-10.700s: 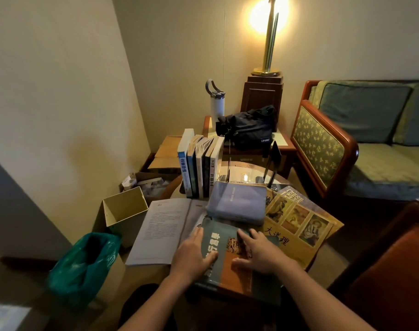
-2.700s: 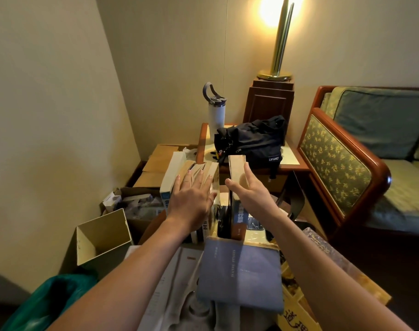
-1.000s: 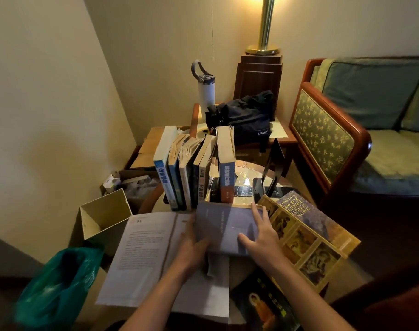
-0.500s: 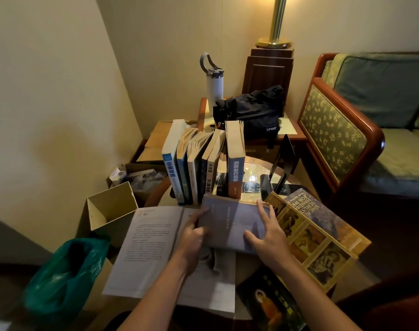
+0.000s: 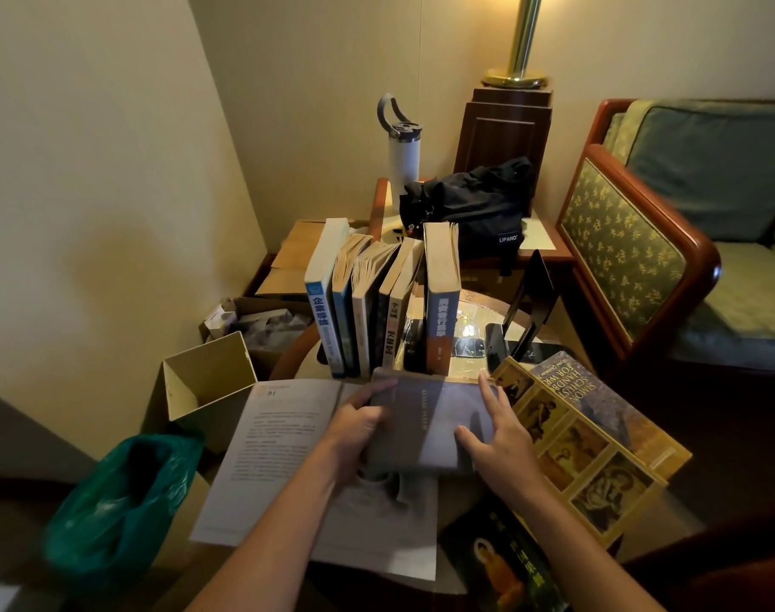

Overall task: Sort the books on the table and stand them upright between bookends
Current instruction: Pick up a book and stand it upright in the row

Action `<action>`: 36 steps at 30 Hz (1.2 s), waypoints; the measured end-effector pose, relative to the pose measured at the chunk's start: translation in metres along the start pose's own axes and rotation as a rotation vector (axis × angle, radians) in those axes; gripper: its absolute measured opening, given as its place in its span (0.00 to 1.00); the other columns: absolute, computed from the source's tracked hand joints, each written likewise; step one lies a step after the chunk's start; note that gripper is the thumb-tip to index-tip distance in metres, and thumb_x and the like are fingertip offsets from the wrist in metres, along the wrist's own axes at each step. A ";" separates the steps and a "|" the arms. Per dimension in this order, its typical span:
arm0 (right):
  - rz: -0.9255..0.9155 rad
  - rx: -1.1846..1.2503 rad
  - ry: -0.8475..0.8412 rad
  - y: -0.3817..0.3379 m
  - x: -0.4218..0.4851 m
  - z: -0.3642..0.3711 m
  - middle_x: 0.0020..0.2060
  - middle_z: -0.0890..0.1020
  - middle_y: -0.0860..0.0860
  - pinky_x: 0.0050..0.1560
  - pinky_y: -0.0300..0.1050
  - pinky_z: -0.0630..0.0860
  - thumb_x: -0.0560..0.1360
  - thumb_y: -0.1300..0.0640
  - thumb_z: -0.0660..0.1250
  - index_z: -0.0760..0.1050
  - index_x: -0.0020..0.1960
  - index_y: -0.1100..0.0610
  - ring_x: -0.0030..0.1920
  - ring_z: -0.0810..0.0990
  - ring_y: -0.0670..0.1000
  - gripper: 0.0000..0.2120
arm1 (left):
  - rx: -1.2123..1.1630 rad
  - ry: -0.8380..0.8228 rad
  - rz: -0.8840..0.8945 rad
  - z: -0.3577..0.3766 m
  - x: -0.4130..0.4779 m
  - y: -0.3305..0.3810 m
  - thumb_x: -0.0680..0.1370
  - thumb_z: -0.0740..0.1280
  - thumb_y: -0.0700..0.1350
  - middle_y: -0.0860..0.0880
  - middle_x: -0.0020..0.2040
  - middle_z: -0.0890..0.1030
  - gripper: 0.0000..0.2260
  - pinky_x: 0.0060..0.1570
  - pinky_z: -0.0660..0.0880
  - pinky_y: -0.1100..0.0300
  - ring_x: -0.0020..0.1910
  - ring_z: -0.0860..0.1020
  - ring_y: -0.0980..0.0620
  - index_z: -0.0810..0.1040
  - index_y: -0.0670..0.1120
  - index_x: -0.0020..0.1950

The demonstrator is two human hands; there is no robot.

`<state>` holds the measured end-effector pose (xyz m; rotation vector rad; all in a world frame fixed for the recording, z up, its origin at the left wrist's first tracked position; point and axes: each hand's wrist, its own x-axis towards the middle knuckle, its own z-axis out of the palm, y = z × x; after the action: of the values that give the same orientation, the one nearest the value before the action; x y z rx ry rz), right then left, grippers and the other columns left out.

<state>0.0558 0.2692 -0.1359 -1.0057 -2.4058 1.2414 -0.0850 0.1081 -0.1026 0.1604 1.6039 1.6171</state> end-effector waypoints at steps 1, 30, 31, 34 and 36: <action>0.003 0.003 0.001 0.000 0.000 0.001 0.81 0.52 0.52 0.71 0.62 0.66 0.77 0.50 0.71 0.49 0.79 0.38 0.78 0.56 0.60 0.40 | -0.009 -0.012 -0.009 -0.001 -0.002 0.001 0.80 0.61 0.35 0.45 0.65 0.74 0.19 0.42 0.79 0.53 0.58 0.76 0.41 0.78 0.53 0.65; -0.051 0.512 -0.372 -0.091 -0.049 0.016 0.70 0.65 0.44 0.49 0.30 0.74 0.83 0.49 0.58 0.58 0.75 0.32 0.65 0.68 0.45 0.23 | 0.833 0.134 0.508 0.012 -0.084 0.055 0.81 0.63 0.47 0.52 0.77 0.62 0.30 0.66 0.68 0.58 0.72 0.64 0.52 0.54 0.65 0.79; -0.049 0.558 -0.369 -0.092 -0.049 0.011 0.70 0.65 0.43 0.55 0.34 0.76 0.83 0.49 0.58 0.58 0.75 0.31 0.67 0.68 0.45 0.23 | 0.777 0.098 0.500 0.016 -0.084 0.052 0.82 0.62 0.49 0.54 0.79 0.59 0.31 0.71 0.66 0.54 0.76 0.61 0.52 0.52 0.65 0.79; -0.056 0.666 -0.340 -0.094 -0.046 -0.003 0.68 0.68 0.40 0.70 0.53 0.71 0.81 0.46 0.59 0.62 0.70 0.26 0.66 0.70 0.45 0.22 | 0.560 0.031 0.461 0.029 -0.087 0.044 0.83 0.60 0.53 0.56 0.79 0.59 0.28 0.75 0.63 0.49 0.77 0.60 0.52 0.51 0.65 0.79; -0.050 0.724 -0.351 -0.093 -0.045 -0.010 0.69 0.69 0.44 0.69 0.58 0.72 0.81 0.46 0.60 0.63 0.70 0.26 0.66 0.72 0.47 0.22 | 0.309 0.027 0.418 0.032 -0.088 0.038 0.82 0.61 0.55 0.56 0.77 0.64 0.23 0.70 0.69 0.54 0.74 0.65 0.53 0.60 0.66 0.75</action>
<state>0.0509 0.2080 -0.0521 -0.5309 -1.8830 2.1764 -0.0253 0.0847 -0.0239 0.6768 1.9272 1.6643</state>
